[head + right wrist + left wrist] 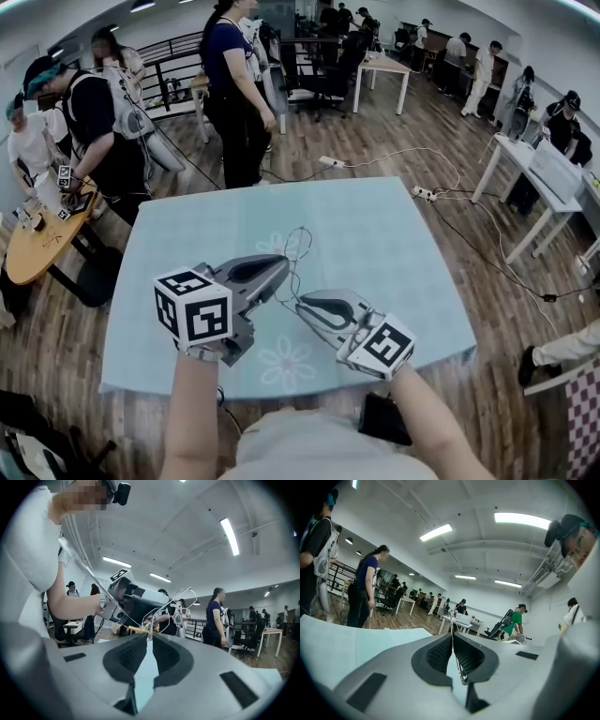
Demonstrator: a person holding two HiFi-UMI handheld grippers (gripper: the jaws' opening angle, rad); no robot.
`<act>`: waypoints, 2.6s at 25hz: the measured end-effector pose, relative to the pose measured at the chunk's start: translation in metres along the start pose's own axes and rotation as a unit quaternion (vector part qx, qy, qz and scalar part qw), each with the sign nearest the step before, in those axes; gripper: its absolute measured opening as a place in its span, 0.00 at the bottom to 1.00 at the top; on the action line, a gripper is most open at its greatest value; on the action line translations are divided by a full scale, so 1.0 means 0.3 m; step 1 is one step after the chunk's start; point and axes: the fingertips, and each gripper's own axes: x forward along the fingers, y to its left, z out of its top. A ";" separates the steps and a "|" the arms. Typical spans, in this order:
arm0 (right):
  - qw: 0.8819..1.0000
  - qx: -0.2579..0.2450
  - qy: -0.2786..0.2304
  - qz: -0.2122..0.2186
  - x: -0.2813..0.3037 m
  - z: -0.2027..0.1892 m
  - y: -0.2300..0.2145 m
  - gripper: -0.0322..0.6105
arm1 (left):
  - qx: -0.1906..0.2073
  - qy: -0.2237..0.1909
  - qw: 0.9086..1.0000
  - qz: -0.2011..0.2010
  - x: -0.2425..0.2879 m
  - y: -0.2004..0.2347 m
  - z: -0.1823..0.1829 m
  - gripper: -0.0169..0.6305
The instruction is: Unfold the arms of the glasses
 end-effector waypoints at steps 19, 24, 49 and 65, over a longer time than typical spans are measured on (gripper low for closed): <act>1.000 0.000 -0.015 -0.013 -0.125 0.050 -0.043 0.11 | 0.019 0.029 0.998 0.046 -0.004 0.079 -0.038 0.05; 0.999 -0.003 -0.034 -0.019 -0.156 0.081 -0.066 0.11 | 0.023 0.035 0.998 0.047 0.000 0.085 -0.046 0.05; 0.997 -0.047 -0.053 0.005 -0.309 0.139 -0.084 0.10 | -0.044 0.026 0.997 -0.054 0.031 -0.006 -0.079 0.05; 0.993 -0.112 0.007 0.044 -0.308 0.122 -0.079 0.10 | -0.009 0.059 0.996 -0.073 0.007 0.006 -0.105 0.05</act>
